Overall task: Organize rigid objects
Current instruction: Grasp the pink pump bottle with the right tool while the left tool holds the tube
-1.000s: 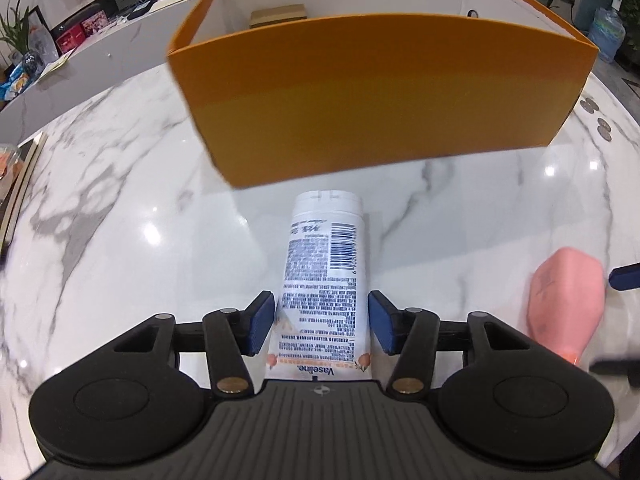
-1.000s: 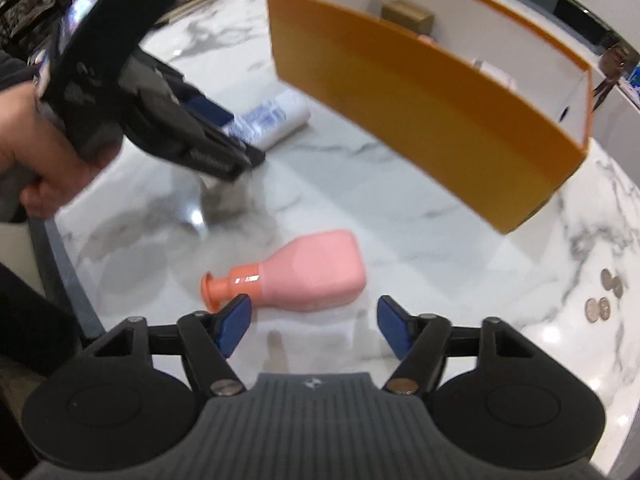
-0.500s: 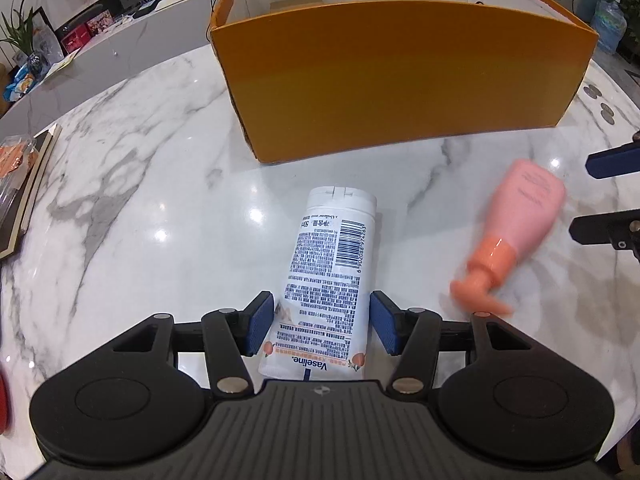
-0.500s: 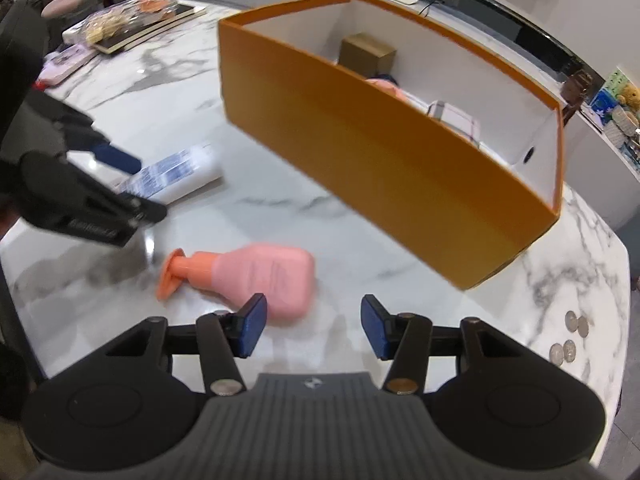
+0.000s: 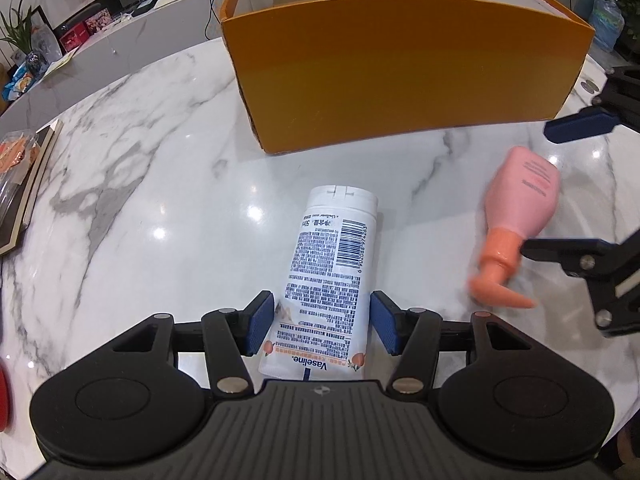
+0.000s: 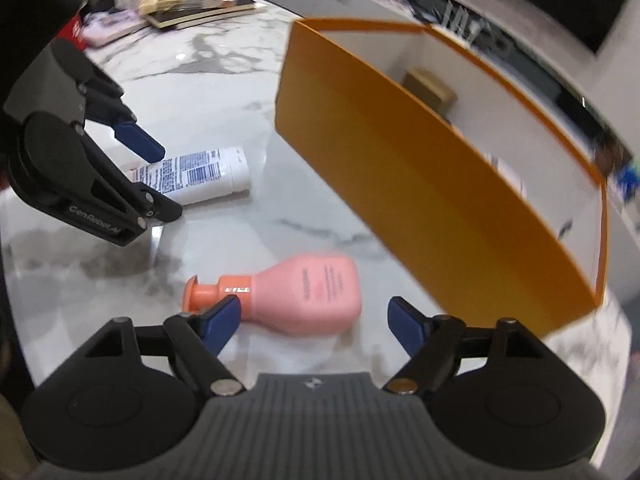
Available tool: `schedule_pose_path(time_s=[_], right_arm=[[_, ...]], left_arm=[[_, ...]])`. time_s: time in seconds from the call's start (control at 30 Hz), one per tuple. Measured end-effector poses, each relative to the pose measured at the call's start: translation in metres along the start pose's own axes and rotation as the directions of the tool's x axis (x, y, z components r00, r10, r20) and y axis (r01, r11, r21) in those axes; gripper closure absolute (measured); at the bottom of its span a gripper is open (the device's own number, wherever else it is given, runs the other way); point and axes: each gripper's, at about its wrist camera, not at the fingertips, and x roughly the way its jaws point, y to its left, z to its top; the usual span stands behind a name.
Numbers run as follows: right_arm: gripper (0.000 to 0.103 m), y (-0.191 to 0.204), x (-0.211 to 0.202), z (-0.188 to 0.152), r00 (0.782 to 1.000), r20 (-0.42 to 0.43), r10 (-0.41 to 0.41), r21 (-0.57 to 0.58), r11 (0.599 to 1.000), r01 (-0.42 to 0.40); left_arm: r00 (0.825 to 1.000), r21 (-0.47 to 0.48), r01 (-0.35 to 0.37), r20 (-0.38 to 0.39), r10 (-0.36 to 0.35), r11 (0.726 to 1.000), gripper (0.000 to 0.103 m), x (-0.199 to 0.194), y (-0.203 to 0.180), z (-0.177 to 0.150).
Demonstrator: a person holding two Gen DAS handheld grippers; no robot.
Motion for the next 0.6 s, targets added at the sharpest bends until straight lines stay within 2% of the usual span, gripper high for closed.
schedule_pose_path(time_s=[0.17, 0.27, 0.37, 0.47, 0.53, 0.6], right_arm=[[0.023, -0.001, 0.011, 0.008, 1.0, 0.007, 0.022, -0.007, 1.0, -0.022], [0.023, 0.007, 0.011, 0.011, 0.998, 0.015, 0.064, -0.131, 0.989, -0.061], [0.023, 0.007, 0.015, 0.012, 0.994, -0.037, 0.1, -0.197, 0.975, -0.105], [0.025, 0.002, 0.023, 0.01, 0.993, -0.079, 0.084, -0.185, 0.978, -0.098], [0.03, -0.002, 0.029, 0.008, 0.992, -0.1, 0.083, -0.154, 0.983, -0.098], [0.031, -0.007, 0.031, 0.007, 0.99, -0.101, 0.101, -0.107, 0.988, -0.111]], left_arm=[[1.0, -0.006, 0.001, -0.001, -0.001, 1.0, 0.037, 0.001, 0.005, -0.002], [1.0, -0.01, 0.001, -0.002, -0.001, 1.0, 0.037, 0.001, 0.01, -0.004], [1.0, -0.018, 0.009, -0.001, -0.009, 1.0, 0.036, 0.001, 0.014, -0.004], [1.0, -0.029, 0.015, -0.001, -0.016, 0.999, 0.033, 0.002, 0.016, -0.003], [1.0, -0.034, 0.016, 0.004, -0.015, 0.999, 0.033, 0.003, 0.016, -0.002], [1.0, -0.043, 0.018, 0.014, -0.018, 0.999, 0.033, 0.003, 0.016, -0.001]])
